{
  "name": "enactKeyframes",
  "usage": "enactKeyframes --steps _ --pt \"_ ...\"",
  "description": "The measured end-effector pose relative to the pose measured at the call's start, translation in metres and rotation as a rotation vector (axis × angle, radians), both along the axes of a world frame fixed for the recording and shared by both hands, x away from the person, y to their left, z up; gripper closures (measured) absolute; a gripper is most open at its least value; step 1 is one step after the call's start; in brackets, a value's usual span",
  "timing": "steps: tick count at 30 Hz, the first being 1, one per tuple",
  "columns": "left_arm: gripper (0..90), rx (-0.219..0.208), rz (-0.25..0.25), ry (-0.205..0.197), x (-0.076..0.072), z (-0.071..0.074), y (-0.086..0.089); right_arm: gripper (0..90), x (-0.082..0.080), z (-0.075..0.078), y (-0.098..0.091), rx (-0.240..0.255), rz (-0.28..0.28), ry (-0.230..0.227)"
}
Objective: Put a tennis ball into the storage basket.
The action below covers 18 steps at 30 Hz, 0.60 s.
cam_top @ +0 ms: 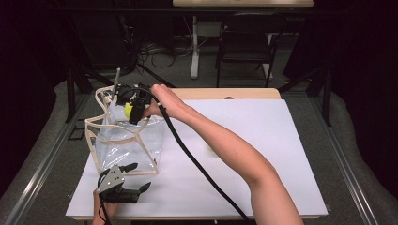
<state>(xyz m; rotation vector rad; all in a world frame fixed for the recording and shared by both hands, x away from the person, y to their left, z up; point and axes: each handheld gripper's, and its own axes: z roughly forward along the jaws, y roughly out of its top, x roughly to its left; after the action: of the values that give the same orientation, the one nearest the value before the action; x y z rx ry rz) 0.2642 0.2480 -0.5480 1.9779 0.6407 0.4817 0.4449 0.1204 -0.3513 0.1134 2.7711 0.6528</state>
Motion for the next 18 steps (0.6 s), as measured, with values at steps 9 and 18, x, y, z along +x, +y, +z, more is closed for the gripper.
enactKeyframes --steps 9,18 --pt "15.8 -0.001 0.0 0.0 -0.0001 0.0 0.0001 26.1 0.0011 -0.0022 0.0 -0.012 -0.003 0.009" --pt "15.8 -0.004 0.0 -0.007 -0.0003 0.0001 -0.0001 26.0 0.0015 -0.0084 0.001 -0.032 -0.001 0.019"
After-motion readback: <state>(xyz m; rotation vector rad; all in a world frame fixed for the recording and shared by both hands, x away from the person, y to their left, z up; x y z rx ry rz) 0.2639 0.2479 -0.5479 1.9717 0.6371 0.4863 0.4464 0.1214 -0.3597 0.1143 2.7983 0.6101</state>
